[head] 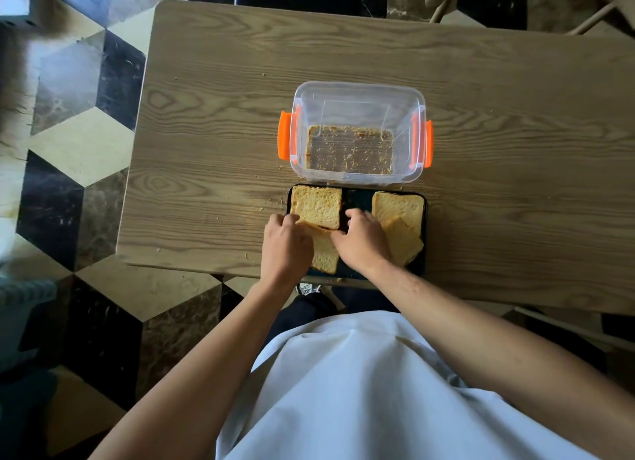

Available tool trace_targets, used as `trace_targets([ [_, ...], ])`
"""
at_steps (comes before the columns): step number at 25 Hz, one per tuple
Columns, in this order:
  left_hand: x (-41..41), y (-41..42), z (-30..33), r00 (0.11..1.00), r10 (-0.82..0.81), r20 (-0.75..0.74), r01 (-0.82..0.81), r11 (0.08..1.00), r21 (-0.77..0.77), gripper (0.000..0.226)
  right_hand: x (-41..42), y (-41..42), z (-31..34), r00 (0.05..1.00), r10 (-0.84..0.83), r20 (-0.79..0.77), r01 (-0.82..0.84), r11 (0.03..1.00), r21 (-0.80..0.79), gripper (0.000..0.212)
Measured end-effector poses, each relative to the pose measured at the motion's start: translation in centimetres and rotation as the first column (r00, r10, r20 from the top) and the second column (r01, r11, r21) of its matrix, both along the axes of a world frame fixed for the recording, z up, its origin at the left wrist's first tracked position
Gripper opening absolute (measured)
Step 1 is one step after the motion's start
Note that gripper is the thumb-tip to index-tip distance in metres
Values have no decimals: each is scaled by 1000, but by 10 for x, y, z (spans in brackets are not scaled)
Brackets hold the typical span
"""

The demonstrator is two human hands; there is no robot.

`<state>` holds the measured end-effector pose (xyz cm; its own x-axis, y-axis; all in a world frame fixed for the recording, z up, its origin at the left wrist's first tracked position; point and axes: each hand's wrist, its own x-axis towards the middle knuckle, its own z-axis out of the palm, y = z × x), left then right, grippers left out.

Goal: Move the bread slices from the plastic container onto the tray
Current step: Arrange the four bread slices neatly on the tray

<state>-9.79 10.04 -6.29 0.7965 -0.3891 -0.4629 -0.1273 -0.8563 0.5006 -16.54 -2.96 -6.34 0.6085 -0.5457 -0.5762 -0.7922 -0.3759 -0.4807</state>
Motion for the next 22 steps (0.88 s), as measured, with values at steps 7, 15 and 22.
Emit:
trace_targets([
  [7,-22,18,-1,995,9,-103,-10,1000,-8,51,-15,14,-1,992,-74,-100,86,989,123,50],
  [15,-21,9,6,984,120,-131,-112,992,62,21,-21,19,-11,978,-205,-27,207,962,180,48],
  [22,-32,19,2,945,-308,111,296,948,116,44,-23,25,-16,979,-201,-19,201,965,168,53],
])
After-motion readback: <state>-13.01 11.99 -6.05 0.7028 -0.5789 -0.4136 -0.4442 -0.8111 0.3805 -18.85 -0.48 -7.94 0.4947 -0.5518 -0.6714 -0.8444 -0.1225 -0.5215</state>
